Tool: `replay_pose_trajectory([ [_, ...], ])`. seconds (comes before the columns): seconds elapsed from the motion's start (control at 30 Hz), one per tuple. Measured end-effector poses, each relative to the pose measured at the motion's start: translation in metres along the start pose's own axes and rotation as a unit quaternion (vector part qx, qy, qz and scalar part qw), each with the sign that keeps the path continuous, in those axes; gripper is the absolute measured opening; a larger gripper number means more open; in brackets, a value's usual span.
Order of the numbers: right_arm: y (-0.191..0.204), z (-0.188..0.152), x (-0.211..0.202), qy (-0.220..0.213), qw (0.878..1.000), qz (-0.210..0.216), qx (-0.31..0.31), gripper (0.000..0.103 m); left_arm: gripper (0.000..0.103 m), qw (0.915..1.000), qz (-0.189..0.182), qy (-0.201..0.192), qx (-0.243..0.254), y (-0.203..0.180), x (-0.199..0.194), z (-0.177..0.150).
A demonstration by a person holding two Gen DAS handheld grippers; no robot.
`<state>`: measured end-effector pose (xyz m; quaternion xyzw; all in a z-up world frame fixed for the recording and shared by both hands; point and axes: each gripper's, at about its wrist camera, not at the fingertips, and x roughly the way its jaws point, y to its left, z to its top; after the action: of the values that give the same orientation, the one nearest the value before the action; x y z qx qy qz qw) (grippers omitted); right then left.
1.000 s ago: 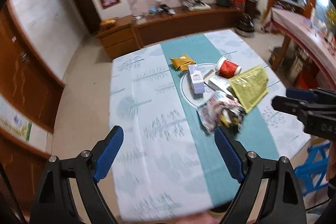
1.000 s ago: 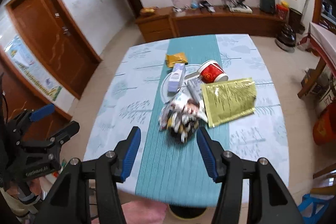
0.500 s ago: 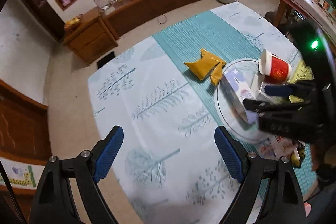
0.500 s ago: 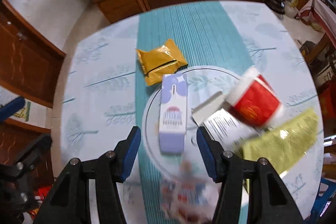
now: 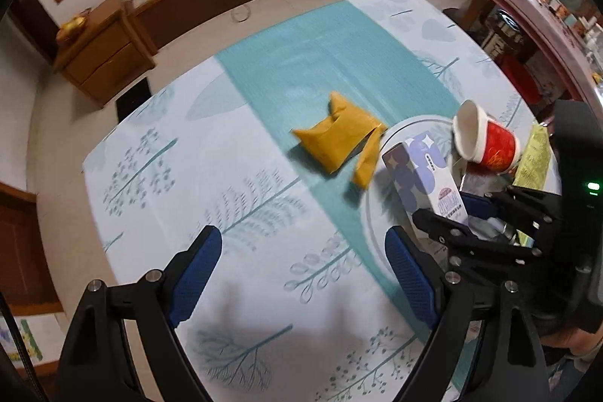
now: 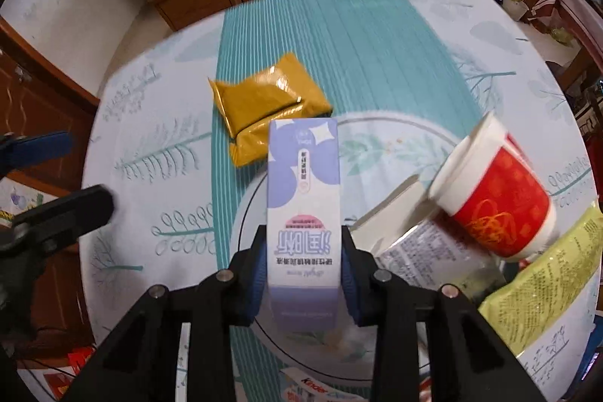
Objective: Collect trash
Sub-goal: 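Grasp the white-purple milk box with the right tool while the left tool grasps the yellow packet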
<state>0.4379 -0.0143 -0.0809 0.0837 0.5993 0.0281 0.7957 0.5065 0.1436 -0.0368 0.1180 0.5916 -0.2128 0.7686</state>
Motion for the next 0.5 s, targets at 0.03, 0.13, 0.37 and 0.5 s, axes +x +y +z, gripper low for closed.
replay_pose_trajectory([
  [0.03, -0.004, 0.002, -0.007, -0.008, 1.000, 0.006, 0.008, 0.034, 0.087, 1.0000, -0.006, 0.002, 0.004, -0.003, 0.003, 0.006],
  [0.13, -0.015, 0.009, -0.022, -0.030, 0.999, 0.014, 0.025, 0.034, 0.087, 0.9995, -0.017, 0.008, 0.024, -0.013, 0.014, 0.024],
  [0.37, -0.041, 0.024, -0.039, -0.063, 0.996, 0.010, 0.060, 0.034, 0.087, 0.9974, -0.005, 0.030, 0.065, -0.031, 0.051, 0.063],
  [0.5, -0.045, 0.027, -0.035, -0.066, 0.996, 0.009, 0.066, 0.034, 0.087, 0.9945, 0.002, 0.055, 0.089, -0.037, 0.076, 0.077],
])
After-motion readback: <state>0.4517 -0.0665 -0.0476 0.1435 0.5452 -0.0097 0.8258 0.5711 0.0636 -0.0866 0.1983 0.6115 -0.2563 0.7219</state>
